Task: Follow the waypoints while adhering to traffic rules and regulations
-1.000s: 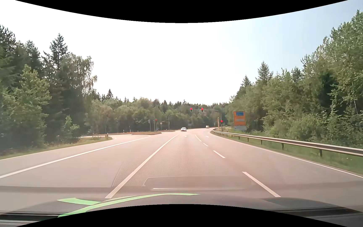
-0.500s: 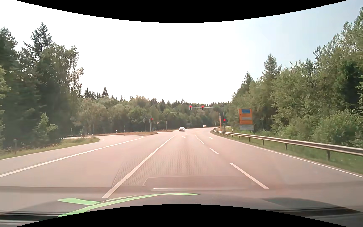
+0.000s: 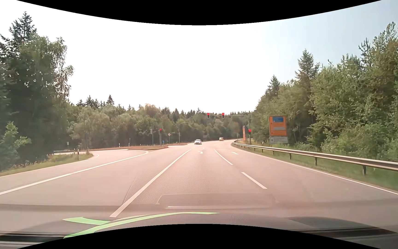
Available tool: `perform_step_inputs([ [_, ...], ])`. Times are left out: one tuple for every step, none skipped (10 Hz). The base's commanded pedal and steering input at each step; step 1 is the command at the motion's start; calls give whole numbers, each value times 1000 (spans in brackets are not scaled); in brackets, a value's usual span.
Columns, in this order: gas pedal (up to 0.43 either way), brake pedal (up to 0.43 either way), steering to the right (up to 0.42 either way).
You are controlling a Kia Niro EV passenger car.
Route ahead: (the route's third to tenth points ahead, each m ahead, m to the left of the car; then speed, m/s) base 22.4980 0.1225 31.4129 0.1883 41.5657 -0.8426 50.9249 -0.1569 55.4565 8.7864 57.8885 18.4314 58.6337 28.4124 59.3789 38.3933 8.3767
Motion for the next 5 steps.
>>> perform_step_inputs([
  [0, 134, 8],
  [0, 134, 8],
  [0, 140, 8],
  [0, 140, 7],
  [0, 140, 7],
])
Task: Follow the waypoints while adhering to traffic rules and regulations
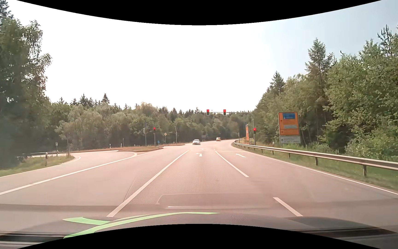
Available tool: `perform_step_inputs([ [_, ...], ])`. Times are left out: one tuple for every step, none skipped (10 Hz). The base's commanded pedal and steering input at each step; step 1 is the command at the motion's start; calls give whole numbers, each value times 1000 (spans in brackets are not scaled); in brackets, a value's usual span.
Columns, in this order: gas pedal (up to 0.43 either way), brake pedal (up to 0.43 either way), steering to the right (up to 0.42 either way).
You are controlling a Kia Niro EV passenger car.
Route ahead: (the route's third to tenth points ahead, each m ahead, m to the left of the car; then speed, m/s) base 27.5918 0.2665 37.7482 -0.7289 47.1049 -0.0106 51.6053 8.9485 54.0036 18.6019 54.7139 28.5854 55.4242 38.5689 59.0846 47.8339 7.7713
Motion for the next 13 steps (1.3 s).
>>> perform_step_inputs([
  [0, 140, 7],
  [0, 140, 7],
  [0, 146, 7],
  [0, 140, 7],
  [0, 140, 7],
  [0, 140, 7],
  [0, 140, 7],
  [0, 134, 6],
  [0, 128, 6],
  [0, 128, 6],
  [0, 128, 6],
  [0, 134, 6],
  [0, 134, 6],
])
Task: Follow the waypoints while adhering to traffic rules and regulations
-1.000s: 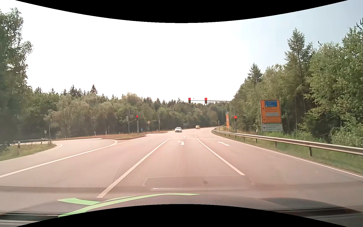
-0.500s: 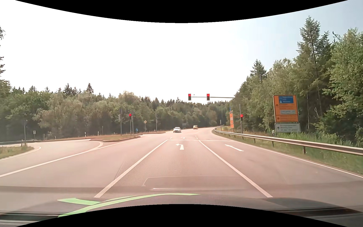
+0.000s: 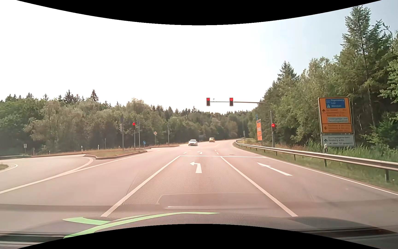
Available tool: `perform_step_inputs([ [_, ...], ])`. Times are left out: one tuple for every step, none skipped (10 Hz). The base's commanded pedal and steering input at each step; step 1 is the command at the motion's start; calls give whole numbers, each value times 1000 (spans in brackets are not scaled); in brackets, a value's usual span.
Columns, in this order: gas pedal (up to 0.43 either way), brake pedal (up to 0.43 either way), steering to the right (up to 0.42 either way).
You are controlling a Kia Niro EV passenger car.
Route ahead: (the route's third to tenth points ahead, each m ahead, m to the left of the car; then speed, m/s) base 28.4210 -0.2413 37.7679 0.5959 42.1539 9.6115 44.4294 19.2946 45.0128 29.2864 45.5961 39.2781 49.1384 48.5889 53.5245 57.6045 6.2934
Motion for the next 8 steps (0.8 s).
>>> perform_step_inputs([
  [0, 140, 6],
  [0, 140, 6],
  [0, 140, 6],
  [0, 140, 6],
  [0, 140, 6],
  [0, 140, 6],
  [0, 140, 6],
  [0, 140, 6],
])
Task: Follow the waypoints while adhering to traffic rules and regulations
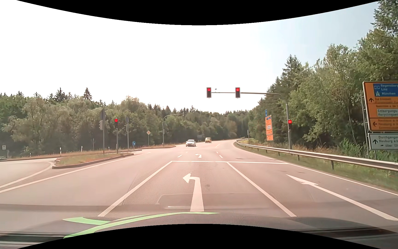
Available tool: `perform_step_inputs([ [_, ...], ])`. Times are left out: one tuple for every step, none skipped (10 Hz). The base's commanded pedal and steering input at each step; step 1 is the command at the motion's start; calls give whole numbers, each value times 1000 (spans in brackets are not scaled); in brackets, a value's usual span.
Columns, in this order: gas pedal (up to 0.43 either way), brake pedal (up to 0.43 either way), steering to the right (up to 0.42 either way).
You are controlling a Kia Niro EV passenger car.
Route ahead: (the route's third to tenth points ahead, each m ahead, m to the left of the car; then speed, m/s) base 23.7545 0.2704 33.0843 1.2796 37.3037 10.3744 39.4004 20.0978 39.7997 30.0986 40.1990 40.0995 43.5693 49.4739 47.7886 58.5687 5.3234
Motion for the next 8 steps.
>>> perform_step_inputs([
  [0, 146, 6],
  [0, 146, 5],
  [0, 146, 5],
  [0, 152, 4],
  [0, 152, 3],
  [0, 165, 3],
  [0, 171, 3],
  [0, 171, 4],
])
